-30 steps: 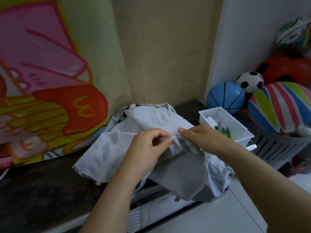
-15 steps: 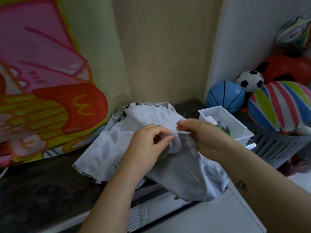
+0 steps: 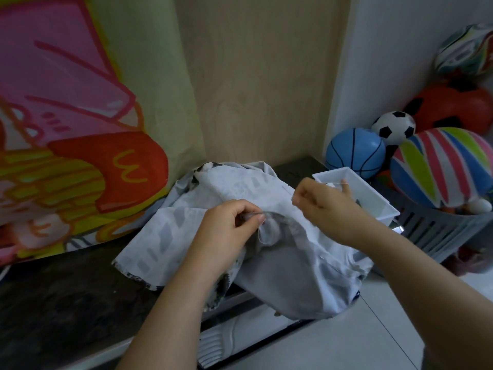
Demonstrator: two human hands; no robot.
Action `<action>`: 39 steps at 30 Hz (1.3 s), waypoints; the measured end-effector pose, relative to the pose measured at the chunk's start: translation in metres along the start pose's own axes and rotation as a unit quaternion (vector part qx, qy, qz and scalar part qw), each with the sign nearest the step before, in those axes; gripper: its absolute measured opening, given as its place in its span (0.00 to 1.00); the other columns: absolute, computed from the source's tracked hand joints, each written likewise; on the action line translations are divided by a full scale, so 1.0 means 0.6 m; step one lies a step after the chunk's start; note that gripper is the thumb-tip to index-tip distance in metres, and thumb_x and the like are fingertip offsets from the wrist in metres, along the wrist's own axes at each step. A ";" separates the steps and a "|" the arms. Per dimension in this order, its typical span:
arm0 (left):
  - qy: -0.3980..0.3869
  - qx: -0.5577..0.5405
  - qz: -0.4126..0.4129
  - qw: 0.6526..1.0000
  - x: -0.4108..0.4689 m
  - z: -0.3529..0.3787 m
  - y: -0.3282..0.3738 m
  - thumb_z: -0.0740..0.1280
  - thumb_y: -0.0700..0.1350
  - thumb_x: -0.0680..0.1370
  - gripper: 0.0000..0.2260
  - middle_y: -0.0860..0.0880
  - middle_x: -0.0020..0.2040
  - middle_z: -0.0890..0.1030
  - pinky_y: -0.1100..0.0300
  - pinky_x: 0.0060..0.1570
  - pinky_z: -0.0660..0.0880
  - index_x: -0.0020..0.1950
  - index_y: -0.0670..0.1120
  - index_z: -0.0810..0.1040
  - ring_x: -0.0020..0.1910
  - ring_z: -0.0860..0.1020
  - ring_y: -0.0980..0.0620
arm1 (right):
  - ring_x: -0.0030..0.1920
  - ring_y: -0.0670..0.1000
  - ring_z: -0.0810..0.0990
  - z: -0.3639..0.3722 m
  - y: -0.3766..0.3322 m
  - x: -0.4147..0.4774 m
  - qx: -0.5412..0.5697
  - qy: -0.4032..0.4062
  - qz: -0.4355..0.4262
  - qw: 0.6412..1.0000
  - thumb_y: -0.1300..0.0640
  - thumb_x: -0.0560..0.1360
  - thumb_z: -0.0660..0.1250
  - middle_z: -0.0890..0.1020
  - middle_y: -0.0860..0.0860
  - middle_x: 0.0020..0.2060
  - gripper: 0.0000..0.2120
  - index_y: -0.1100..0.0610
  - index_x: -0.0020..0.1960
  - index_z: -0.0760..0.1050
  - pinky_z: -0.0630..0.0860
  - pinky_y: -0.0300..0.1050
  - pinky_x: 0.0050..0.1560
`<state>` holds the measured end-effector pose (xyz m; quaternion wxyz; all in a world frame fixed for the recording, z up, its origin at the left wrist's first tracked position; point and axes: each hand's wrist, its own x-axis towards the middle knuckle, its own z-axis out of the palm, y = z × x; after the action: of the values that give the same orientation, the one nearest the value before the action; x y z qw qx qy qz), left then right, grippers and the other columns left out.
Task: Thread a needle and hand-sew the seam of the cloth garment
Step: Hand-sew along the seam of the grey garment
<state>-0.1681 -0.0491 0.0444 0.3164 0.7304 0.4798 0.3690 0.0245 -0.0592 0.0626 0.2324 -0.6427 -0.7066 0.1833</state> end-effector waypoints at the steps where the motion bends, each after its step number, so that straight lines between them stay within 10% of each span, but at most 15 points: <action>1: 0.001 -0.002 -0.005 1.000 0.001 0.000 -0.002 0.71 0.44 0.75 0.06 0.57 0.40 0.82 0.74 0.41 0.70 0.41 0.55 0.81 0.40 0.77 0.64 | 0.44 0.43 0.75 -0.007 -0.004 -0.001 0.074 0.017 0.010 0.997 0.52 0.81 0.55 0.77 0.44 0.38 0.08 0.49 0.45 0.70 0.64 0.53 0.66; 3: 0.000 -0.003 -0.014 1.000 0.001 -0.001 -0.004 0.70 0.44 0.75 0.04 0.56 0.40 0.82 0.75 0.41 0.70 0.42 0.53 0.81 0.40 0.77 0.65 | 0.46 0.46 0.80 -0.016 -0.013 -0.003 0.272 0.035 0.045 0.961 0.55 0.80 0.57 0.79 0.49 0.37 0.08 0.52 0.44 0.72 0.74 0.44 0.53; 6: -0.003 -0.003 -0.015 1.000 0.002 0.000 -0.007 0.70 0.43 0.75 0.06 0.57 0.39 0.82 0.75 0.40 0.69 0.41 0.54 0.80 0.39 0.77 0.66 | 0.51 0.52 0.83 -0.022 -0.013 0.004 0.638 0.023 0.078 0.765 0.60 0.81 0.57 0.71 0.51 0.25 0.11 0.58 0.41 0.71 0.79 0.49 0.52; 10: -0.004 0.000 -0.022 1.000 0.002 0.000 -0.011 0.70 0.43 0.76 0.07 0.57 0.40 0.82 0.75 0.40 0.70 0.40 0.55 0.80 0.40 0.78 0.65 | 0.28 0.44 0.77 -0.026 -0.005 0.010 0.778 0.072 0.124 0.612 0.59 0.80 0.58 0.70 0.48 0.24 0.10 0.57 0.41 0.70 0.76 0.35 0.32; 17: -0.013 -0.001 -0.034 0.999 0.003 0.001 -0.008 0.70 0.42 0.76 0.09 0.58 0.40 0.82 0.75 0.41 0.71 0.40 0.56 0.79 0.41 0.78 0.65 | 0.30 0.44 0.69 -0.017 0.014 0.013 0.639 0.168 0.149 0.736 0.59 0.81 0.58 0.78 0.48 0.26 0.07 0.57 0.47 0.73 0.69 0.38 0.38; 22: -0.012 -0.008 -0.051 0.999 0.003 -0.002 -0.007 0.70 0.44 0.76 0.05 0.57 0.39 0.82 0.71 0.42 0.74 0.41 0.53 0.81 0.40 0.79 0.64 | 0.43 0.44 0.81 -0.008 0.000 0.001 0.386 0.014 0.072 0.920 0.55 0.76 0.65 0.85 0.47 0.46 0.05 0.55 0.44 0.78 0.74 0.34 0.44; 25: -0.009 -0.016 -0.059 0.998 0.002 -0.004 -0.005 0.70 0.44 0.76 0.04 0.56 0.38 0.82 0.68 0.43 0.74 0.42 0.51 0.82 0.39 0.78 0.63 | 0.44 0.42 0.82 -0.002 -0.016 -0.008 0.259 -0.063 0.028 0.964 0.55 0.71 0.72 0.85 0.47 0.43 0.03 0.54 0.41 0.80 0.77 0.29 0.44; 39: -0.112 -0.009 -0.071 0.991 -0.001 -0.001 -0.010 0.70 0.46 0.76 0.04 0.57 0.34 0.81 0.72 0.38 0.72 0.42 0.50 0.82 0.34 0.76 0.65 | 0.39 0.38 0.81 -0.030 0.004 -0.006 0.147 -0.135 0.031 0.979 0.55 0.71 0.73 0.85 0.43 0.36 0.01 0.50 0.41 0.82 0.73 0.24 0.39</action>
<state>-0.1718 -0.0477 0.0397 0.4005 0.7283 0.4883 0.2658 0.0369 -0.0634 0.0758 0.2211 -0.5923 -0.6769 0.3770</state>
